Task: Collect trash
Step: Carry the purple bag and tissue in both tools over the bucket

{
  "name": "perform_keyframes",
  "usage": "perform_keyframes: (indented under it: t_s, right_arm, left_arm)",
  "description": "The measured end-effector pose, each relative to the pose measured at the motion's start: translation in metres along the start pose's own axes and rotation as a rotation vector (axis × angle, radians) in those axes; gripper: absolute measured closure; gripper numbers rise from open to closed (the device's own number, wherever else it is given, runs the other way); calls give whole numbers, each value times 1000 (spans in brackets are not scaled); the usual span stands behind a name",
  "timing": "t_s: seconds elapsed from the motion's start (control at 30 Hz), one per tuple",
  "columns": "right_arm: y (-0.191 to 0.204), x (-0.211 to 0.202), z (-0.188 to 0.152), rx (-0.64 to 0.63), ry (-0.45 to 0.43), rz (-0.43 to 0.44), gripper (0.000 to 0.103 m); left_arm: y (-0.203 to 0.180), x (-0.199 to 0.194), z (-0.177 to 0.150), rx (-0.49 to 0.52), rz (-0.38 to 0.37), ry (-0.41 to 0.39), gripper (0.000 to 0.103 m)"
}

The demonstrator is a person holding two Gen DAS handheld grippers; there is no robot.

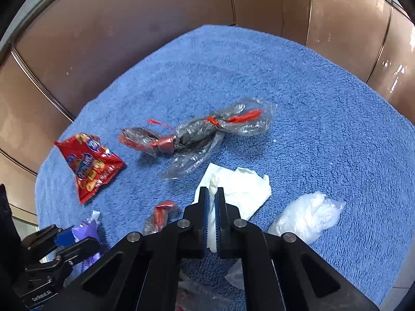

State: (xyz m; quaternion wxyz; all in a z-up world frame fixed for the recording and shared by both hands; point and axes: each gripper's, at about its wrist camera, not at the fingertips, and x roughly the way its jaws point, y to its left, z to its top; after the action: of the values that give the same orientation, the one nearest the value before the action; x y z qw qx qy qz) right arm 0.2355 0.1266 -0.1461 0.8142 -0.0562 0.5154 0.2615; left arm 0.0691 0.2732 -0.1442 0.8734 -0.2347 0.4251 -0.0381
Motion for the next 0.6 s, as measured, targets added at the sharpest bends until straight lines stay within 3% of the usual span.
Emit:
perform_keyframes:
  t_s: [0.6]
  right_arm:
    - [-1, -100, -14, -23, -232, 98, 98]
  left_arm:
    - [-45, -56, -5, 105, 9, -122, 73]
